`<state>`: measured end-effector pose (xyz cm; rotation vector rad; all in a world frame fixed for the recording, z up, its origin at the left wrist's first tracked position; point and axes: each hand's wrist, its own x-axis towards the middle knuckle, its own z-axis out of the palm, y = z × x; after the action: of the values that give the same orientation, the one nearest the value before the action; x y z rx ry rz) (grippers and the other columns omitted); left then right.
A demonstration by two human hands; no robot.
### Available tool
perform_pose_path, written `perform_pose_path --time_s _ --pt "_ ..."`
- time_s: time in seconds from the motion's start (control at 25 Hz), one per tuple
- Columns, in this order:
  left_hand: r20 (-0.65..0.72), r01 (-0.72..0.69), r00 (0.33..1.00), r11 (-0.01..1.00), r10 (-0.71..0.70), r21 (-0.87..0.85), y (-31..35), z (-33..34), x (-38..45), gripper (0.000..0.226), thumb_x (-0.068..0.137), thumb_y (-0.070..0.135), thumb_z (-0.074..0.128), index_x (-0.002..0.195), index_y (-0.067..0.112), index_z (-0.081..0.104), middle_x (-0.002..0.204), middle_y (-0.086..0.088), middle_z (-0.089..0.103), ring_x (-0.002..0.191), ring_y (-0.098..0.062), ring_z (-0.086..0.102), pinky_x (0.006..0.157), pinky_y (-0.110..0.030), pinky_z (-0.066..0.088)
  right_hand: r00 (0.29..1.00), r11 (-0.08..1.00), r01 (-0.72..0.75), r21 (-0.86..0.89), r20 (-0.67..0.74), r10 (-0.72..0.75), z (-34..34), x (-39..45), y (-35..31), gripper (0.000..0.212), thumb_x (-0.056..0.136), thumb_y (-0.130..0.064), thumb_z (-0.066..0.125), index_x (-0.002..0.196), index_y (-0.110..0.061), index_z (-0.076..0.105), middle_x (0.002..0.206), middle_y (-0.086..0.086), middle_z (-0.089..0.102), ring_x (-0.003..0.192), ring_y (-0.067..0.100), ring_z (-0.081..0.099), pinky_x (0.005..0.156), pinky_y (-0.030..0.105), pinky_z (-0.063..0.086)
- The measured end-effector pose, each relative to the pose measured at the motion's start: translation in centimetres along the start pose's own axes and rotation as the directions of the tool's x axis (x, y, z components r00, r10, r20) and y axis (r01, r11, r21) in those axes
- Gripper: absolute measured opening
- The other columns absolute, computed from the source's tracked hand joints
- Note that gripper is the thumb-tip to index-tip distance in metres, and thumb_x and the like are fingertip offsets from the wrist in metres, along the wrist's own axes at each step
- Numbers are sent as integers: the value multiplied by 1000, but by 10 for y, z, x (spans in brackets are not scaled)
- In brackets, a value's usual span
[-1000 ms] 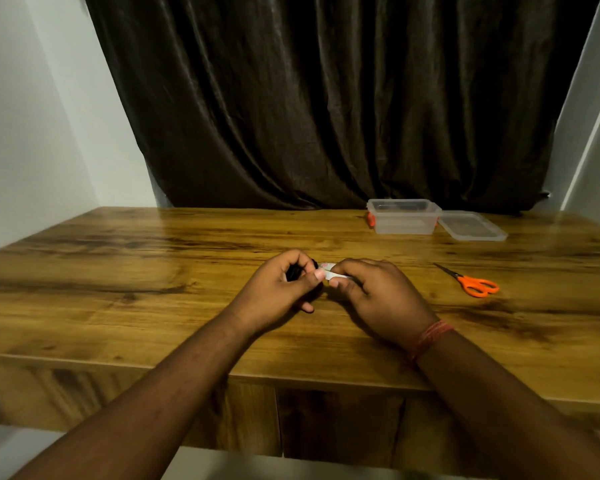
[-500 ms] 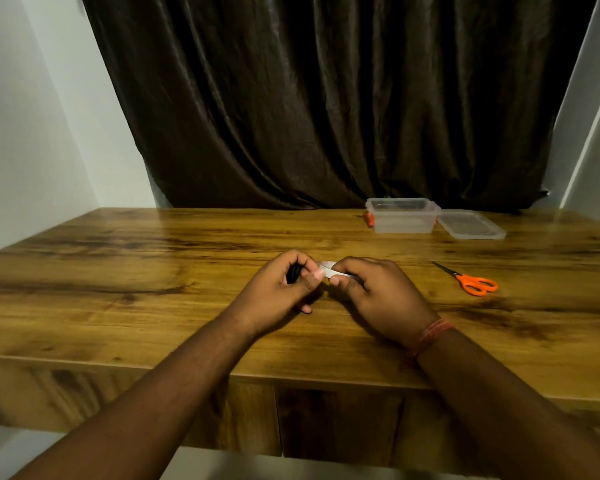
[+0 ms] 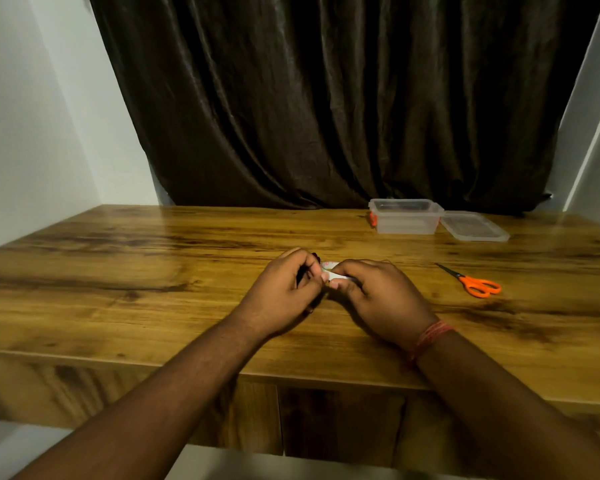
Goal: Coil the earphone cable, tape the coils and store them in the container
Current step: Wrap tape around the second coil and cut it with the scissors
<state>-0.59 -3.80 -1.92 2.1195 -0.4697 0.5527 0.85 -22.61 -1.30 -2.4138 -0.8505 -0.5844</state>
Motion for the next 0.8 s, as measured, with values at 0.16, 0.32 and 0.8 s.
perform_pose_path --time_s 0.16,0.32,0.8 --pt "-34 -34 999 992 38 118 2 0 -1 14 89 24 63 82 30 52 82 6 61 70 -9 61 56 -31 53 1000 999 -12 -50 -11 12 2 0 1 21 97 -36 53 112 -28 65 107 -5 71 96 18 62 78 30 38" --pt "-29 39 999 999 -38 38 1 3 -1 10 91 26 63 92 29 53 82 6 63 69 -10 63 58 -37 56 1000 998 -7 -69 -19 6 1 0 0 22 98 -35 53 115 -28 65 107 -6 71 94 17 62 80 32 40" --pt "-72 -114 987 942 143 315 6 4 -1 8 92 30 61 95 25 65 92 13 56 83 -2 54 68 -21 46 999 996 -15 -86 -34 12 -2 -1 -5 27 98 -38 51 119 -28 64 113 -6 71 102 16 63 88 37 46"
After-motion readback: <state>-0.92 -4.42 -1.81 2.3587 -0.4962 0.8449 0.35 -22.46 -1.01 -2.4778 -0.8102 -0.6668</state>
